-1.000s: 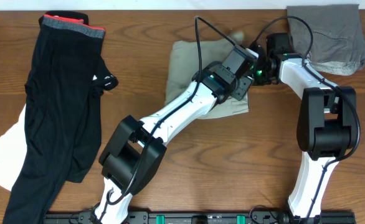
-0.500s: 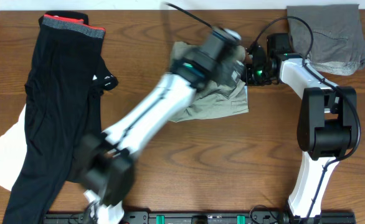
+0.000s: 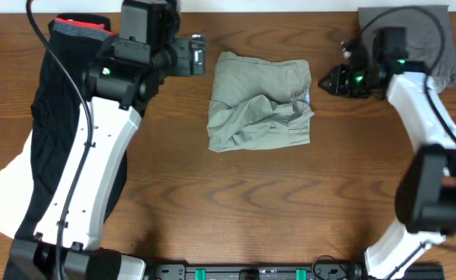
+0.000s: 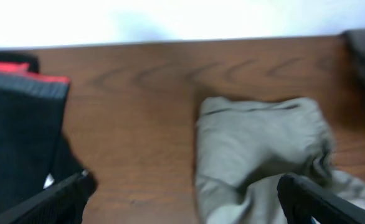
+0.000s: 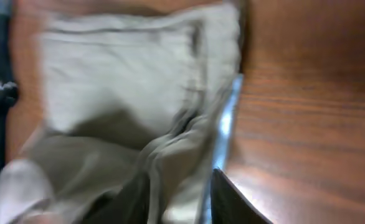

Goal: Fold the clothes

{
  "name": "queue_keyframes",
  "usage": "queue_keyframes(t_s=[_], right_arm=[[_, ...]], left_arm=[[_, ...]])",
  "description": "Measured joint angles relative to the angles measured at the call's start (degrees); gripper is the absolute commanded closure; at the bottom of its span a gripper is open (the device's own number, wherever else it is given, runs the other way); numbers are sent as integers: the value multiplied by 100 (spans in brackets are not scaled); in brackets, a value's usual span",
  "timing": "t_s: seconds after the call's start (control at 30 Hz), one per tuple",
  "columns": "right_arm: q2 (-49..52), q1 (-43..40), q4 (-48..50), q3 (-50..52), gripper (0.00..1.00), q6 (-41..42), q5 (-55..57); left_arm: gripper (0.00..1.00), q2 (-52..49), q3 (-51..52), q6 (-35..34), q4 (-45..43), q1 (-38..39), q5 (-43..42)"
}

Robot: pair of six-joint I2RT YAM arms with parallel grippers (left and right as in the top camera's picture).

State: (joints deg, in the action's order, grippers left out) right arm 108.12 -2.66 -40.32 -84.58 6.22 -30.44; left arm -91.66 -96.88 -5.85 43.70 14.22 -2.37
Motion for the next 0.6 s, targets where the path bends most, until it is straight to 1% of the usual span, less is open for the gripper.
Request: queue_keyframes(t_s=[0.1,0.17,0.23,0.47,0.6], right_arm=[[-404,114,-365,-15,55,15,-57],[-452,280,-627,-20,45,-24,-74],[-396,503,-837,-17,39,-107,-74],[-262,1217,-929,-11,32,-282,-61],[-192,1423,-927,-11,32,-306,87]], left_arm=[[2,-22,4,0,127,-157,-2],[2,-22,4,0,153,-240,-4],[2,-22,4,0,201,-308,-2],[2,-22,4,0,256,-400,-4],[2,-24,4,0,258,-398,-7]])
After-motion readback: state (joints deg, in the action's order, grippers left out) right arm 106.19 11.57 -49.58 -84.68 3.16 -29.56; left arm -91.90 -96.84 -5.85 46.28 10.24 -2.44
